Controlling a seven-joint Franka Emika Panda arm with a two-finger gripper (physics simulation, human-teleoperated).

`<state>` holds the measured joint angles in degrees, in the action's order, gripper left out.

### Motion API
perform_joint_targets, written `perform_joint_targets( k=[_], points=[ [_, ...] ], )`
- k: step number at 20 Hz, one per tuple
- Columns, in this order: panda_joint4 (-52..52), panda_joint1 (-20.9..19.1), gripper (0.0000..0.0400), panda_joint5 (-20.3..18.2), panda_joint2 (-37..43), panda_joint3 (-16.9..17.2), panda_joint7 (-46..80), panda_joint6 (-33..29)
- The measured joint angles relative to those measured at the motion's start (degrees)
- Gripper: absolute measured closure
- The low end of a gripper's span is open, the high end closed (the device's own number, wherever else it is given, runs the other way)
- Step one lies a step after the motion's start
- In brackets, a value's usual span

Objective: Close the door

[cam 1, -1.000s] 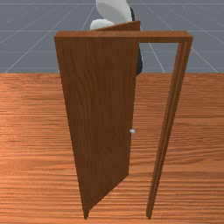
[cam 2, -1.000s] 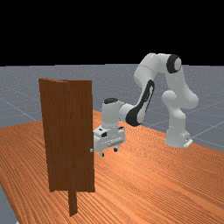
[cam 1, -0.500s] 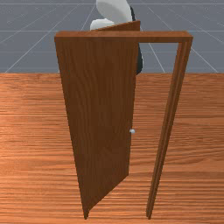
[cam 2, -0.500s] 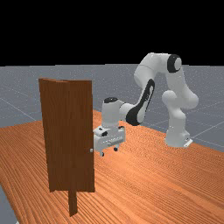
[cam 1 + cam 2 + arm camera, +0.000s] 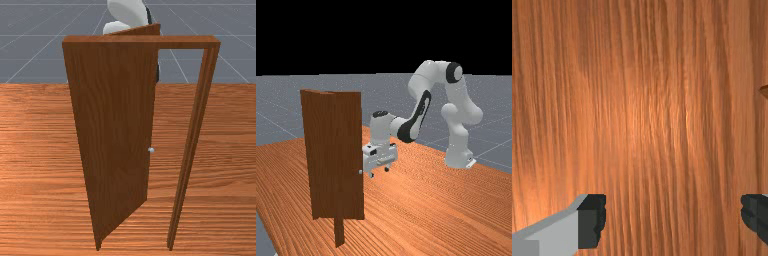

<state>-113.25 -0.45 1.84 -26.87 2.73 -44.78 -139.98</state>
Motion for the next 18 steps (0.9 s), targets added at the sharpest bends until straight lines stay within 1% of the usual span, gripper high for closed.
perform_joint_targets(
  k=[5,8,10,12,18],
  points=[
    [-1.2,-0.4,0.0000,-0.3,1.0,0.4,0.3,-0.7],
    [-0.4,-3.0,0.0000,-0.8,0.5,1.0,-3.2,-0.5],
    [5.5,-3.5,0.0000,-0.8,-2.9,0.9,-4.0,2.8],
    [10.3,-3.7,0.0000,-0.8,-5.7,0.5,-5.0,4.0],
    [14.5,-3.8,0.0000,-1.2,-8.1,0.7,-4.2,5.8]
  ],
)
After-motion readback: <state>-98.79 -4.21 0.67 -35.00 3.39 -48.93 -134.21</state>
